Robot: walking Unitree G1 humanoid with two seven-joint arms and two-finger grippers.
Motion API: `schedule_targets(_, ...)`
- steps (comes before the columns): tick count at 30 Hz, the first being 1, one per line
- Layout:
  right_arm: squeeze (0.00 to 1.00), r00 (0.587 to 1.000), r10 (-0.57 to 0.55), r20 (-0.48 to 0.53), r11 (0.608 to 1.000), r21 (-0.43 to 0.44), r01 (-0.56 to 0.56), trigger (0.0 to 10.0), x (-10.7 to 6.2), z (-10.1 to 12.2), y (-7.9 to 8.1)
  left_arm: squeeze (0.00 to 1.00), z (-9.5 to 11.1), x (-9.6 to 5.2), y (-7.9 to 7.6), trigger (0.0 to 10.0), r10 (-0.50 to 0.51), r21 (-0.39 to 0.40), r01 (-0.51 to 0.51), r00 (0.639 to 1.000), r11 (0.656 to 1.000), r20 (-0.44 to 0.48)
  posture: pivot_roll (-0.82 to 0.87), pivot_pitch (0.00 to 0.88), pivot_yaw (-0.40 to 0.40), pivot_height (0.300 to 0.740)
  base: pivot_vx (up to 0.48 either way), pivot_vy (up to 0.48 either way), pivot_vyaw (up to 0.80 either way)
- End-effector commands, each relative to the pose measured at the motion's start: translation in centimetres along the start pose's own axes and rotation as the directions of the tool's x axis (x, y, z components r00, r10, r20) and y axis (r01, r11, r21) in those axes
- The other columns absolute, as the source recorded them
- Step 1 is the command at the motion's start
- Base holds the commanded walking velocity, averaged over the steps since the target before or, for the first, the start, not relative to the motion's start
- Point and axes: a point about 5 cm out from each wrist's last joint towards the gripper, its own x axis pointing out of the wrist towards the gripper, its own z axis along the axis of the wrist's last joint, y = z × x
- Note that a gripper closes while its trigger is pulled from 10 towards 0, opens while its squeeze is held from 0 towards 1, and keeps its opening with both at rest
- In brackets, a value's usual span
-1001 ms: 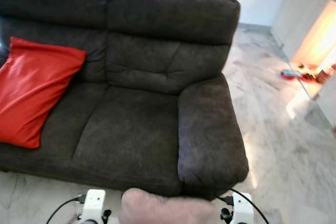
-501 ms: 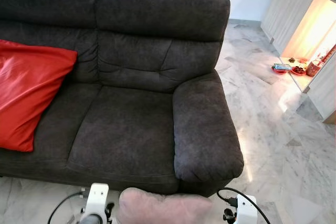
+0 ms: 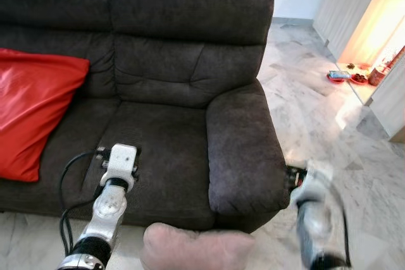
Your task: Move the pillow to the sofa from floor
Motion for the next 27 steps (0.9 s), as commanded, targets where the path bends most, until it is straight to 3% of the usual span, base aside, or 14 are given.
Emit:
schedule_targets(1,0.0,0.999,-0.011,-0.053,1.0,0.015,0.012,10.0,-1.0,-1.4,-0.3,0.0,0.4,0.0,-0.1,10.0,-0.001,0.019,0.001,1.0,1.0,0.029,0.01,0.0,-0.058,0.74,0.0,0.0,0.0)
schedule_targets(5,0.0,1.0,0.018,-0.013,1.0,0.014,-0.017,10.0,-0.8,-0.8,0.4,0.0,1.5,0.0,-0.4,10.0,0.0,0.021,-0.001,0.997,1.0,0.079,0.02,0.0,-0.06,0.74,0.0,0.0,0.0)
schedule_targets(9,0.0,0.998,0.054,0.012,0.999,-0.01,-0.054,10.0,-2.4,-1.2,0.7,0.0,3.1,-0.3,0.1,10.0,0.036,0.031,-0.042,0.986,0.999,0.164,0.02,0.0,-0.056,0.74,0.0,0.0,0.0)
schedule_targets(16,0.0,0.999,0.046,0.01,0.999,-0.02,-0.046,10.0,-3.1,-1.5,0.5,0.0,2.5,-0.9,0.0,10.0,0.041,0.03,-0.046,0.988,0.998,0.147,0.01,0.0,-0.05,0.74,0.0,0.0,0.0)
schedule_targets(21,0.0,0.994,0.037,0.1,0.999,-0.031,-0.034,10.0,-2.3,0.5,0.8,0.0,2.9,-1.2,0.2,10.0,0.059,0.022,-0.064,0.984,0.998,0.165,0.01,0.0,-0.052,0.74,0.0,0.0,0.0)
schedule_targets(27,0.0,0.993,0.027,0.114,0.999,-0.025,-0.024,10.0,-3.9,0.5,0.4,0.0,3.7,-1.8,0.8,10.0,0.073,0.025,-0.079,0.978,0.997,0.197,0.0,0.0,-0.052,0.74,0.0,0.0,0.0)
